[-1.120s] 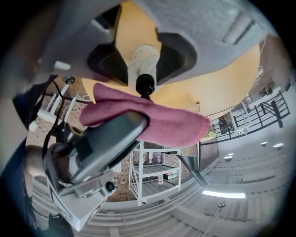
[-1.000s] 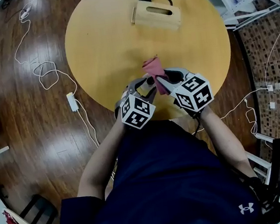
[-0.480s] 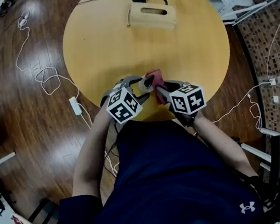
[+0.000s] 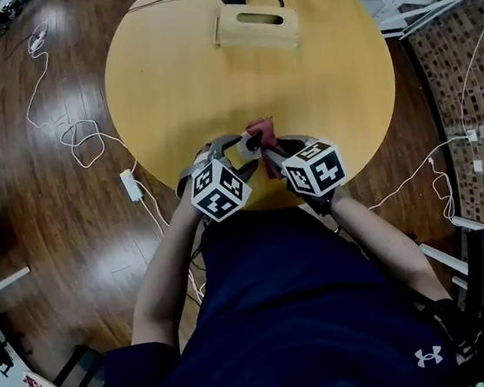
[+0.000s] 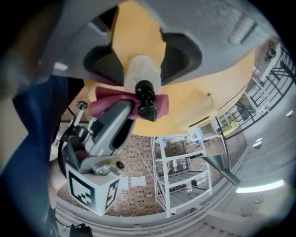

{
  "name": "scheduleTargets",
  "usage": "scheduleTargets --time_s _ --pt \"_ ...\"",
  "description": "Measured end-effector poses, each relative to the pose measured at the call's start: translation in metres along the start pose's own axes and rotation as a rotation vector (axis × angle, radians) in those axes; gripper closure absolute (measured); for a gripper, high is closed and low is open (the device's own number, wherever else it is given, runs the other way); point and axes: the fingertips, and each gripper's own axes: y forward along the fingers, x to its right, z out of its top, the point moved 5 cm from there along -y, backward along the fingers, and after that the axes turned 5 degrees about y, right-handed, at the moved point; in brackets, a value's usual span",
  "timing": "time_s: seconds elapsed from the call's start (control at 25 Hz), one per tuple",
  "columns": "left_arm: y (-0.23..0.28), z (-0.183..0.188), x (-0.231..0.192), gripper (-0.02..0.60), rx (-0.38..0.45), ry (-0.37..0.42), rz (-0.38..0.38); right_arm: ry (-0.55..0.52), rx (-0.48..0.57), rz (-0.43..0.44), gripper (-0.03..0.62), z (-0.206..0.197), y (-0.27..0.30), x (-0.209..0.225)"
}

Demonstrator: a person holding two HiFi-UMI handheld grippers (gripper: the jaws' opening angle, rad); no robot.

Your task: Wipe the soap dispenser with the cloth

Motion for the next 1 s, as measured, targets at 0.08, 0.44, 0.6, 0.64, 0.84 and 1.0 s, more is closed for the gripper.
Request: scheduleTargets --time_s 0.08,0.44,0.6,0.64,0.84,1.0 --pt "-0.004 0.001 -0.001 0.322 -0.038 0.007 0.007 0.016 -0.015 0.026 0.499 -0.012 -0.005 -0.003" --pt "-0.006 0.009 -0.005 0.284 -0.053 -0.293 0.137 0.044 0.05 0.038 0.498 0.028 0.01 0.016" --pt "-0.022 0.022 -0.017 0.399 -0.005 -0.261 0.141 0.049 0.044 0.055 0.499 0.015 0.009 0.011" --pt "-0.021 0.02 -0.016 0.4 -0.022 -0.259 0.114 0.055 0.041 0.058 0.499 0.012 0.007 0.01" --pt "-0.009 0.015 -0.005 0.413 -0.087 -0.243 0.047 0.057 0.006 0.092 0.499 -0.006 -0.001 0.0" --pt "-0.005 0.018 -0.002 0.453 -0.068 -0.132 0.017 0.068 0.038 0.068 0.497 0.003 -0.006 0.015"
